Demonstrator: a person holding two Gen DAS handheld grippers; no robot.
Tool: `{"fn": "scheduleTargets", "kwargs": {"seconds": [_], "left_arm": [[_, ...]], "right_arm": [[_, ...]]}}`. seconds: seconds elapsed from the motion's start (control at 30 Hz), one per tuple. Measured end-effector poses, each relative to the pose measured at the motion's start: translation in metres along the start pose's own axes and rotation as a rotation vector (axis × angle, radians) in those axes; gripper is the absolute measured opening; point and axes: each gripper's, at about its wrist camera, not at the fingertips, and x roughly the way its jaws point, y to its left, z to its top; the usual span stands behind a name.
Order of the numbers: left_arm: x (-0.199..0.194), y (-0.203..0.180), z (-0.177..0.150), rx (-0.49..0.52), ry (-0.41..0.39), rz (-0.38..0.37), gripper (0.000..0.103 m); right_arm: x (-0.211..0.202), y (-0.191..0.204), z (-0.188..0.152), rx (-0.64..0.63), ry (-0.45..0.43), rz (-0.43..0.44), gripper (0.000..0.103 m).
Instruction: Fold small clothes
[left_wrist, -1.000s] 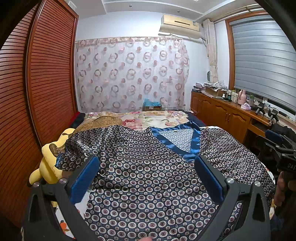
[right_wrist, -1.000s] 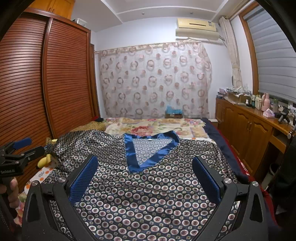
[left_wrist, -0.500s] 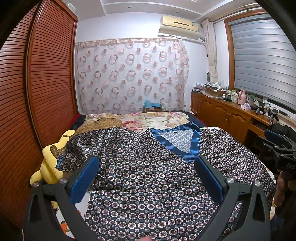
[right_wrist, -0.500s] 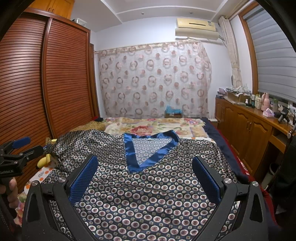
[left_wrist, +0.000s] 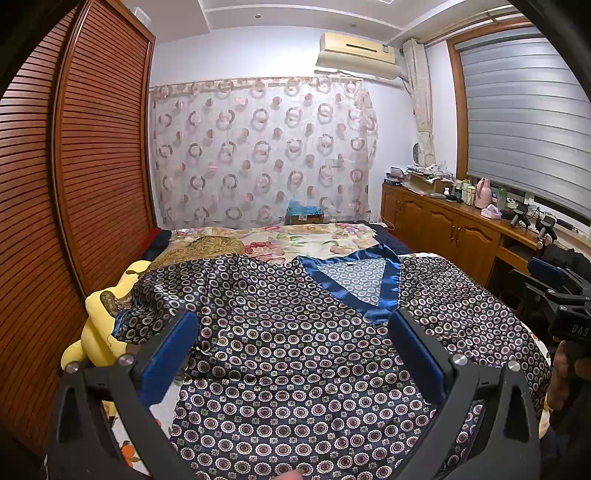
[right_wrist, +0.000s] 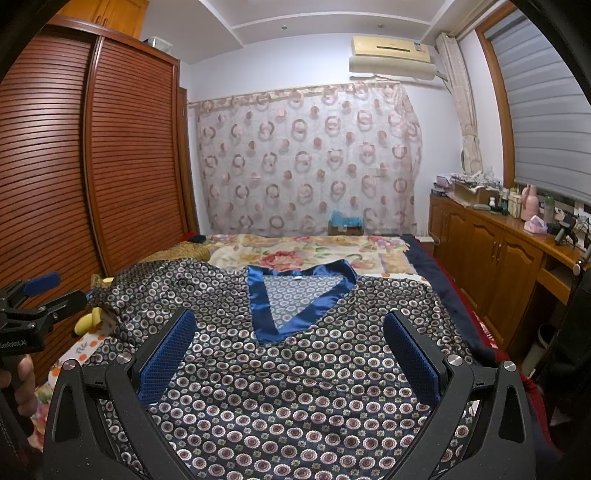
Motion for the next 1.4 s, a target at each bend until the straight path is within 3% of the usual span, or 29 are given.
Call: {"fn": "scheduleTargets", "kwargs": {"seconds": [1.07,1.4], "left_arm": [[0.000,0.003,0.001,-0.007,0.012,0.003,0.103],[0.024,0.021,-0.007,-0.028,0.068,0.000,0.103]], "right_arm": [[0.002,0.001,-0.002,0.001,0.000,0.011,0.103],[0.027,0.008,-0.006,-0.020,0.051,0.074,0.103]]}}
